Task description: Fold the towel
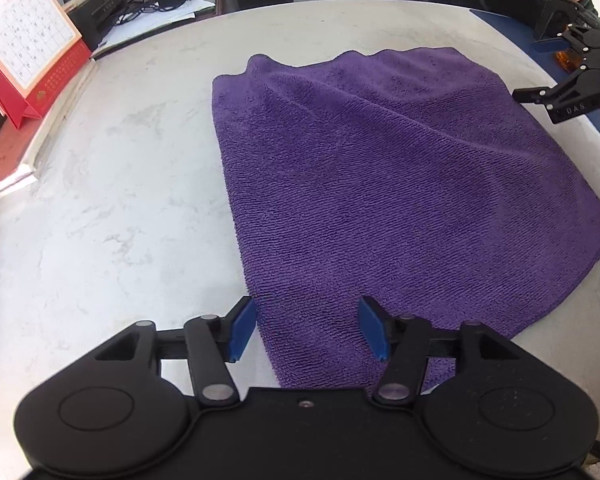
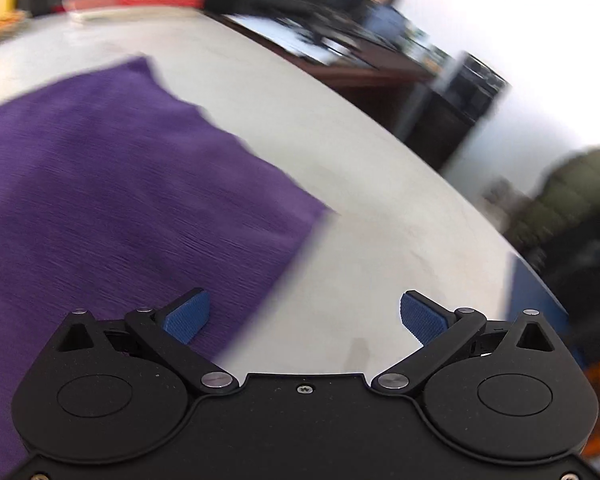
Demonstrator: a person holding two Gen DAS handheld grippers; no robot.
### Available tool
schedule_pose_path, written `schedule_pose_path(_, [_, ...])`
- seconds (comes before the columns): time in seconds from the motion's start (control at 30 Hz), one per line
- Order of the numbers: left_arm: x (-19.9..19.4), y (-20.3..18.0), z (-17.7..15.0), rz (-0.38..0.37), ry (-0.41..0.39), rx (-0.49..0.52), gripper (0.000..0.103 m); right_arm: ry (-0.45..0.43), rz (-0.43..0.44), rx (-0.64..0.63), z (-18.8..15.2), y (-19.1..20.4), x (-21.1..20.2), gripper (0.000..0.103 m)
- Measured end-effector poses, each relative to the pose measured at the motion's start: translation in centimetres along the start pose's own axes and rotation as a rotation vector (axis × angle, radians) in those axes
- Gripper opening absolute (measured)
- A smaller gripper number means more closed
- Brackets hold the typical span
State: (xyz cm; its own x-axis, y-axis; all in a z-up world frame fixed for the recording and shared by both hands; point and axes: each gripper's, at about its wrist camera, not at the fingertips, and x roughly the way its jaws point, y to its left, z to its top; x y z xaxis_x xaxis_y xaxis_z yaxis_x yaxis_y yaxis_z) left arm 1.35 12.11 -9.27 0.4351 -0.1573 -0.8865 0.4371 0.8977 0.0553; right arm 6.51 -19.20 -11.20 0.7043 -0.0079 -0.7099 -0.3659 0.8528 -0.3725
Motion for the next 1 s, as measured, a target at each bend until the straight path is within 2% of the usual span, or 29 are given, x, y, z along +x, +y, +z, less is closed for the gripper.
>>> schedule_pose_path(0.07, [0.1,0.3,0.2,-0.021,0.008,0.015,0.056,-0.019,-0.012,0.005,0.7,0.2,-0.2,0.103])
schedule_pose_path(0.13, [0.2,0.6,0.4,-0.041,0.014,0.033,0.057,-0.044,0.016,-0.009,1.6,1.4,-0.2,0.103])
schedule_pose_path(0.23, [0.3,1.1,0.5,-0.07,0.016,0.052,0.057,-0.029,-0.004,-0.064,1.9,2.5,1.4,0.103])
schedule_pose_path(0.27, [0.3,1.2,0.5,-0.078,0.014,0.056,0.057,-0.039,-0.001,-0.04,1.8,2.0,1.8,0.103])
schedule_pose_path(0.33, [0.3,1.4,0.5,-0.093,0.009,0.077,0.058,-0.024,-0.059,0.036,2.1,0.1,3.2,0.103])
schedule_pose_path(0.43, [0.4,1.5,0.7,-0.108,0.021,0.097,0.057,-0.004,-0.137,0.067,2.6,-1.5,3.5,0.103])
schedule_pose_path(0.5, [0.2,1.7,1.1,-0.108,0.018,0.103,0.052,-0.013,-0.133,0.072,2.7,-1.6,2.2,0.103])
schedule_pose_path(0.67, [-0.5,2.7,3.8,-0.148,-0.079,0.099,0.052,-0.03,-0.049,-0.006,3.6,1.2,0.9,0.103])
schedule_pose_path(0.83, [0.8,1.5,8.0,-0.204,-0.187,0.192,0.052,0.001,-0.006,-0.066,5.5,3.2,4.4,0.103])
schedule_pose_path(0.9, [1.8,1.2,9.4,-0.209,-0.21,0.214,0.052,0.015,-0.038,-0.044,5.8,2.3,5.0,0.103])
schedule_pose_path(0.97, [3.1,1.2,10.6,-0.208,-0.216,0.224,0.052,0.045,-0.129,-0.018,5.9,1.0,4.7,0.103])
schedule_pose_path(1.0, [3.6,1.3,10.9,-0.21,-0.213,0.233,0.052,0.03,-0.123,0.001,5.9,0.7,4.2,0.103])
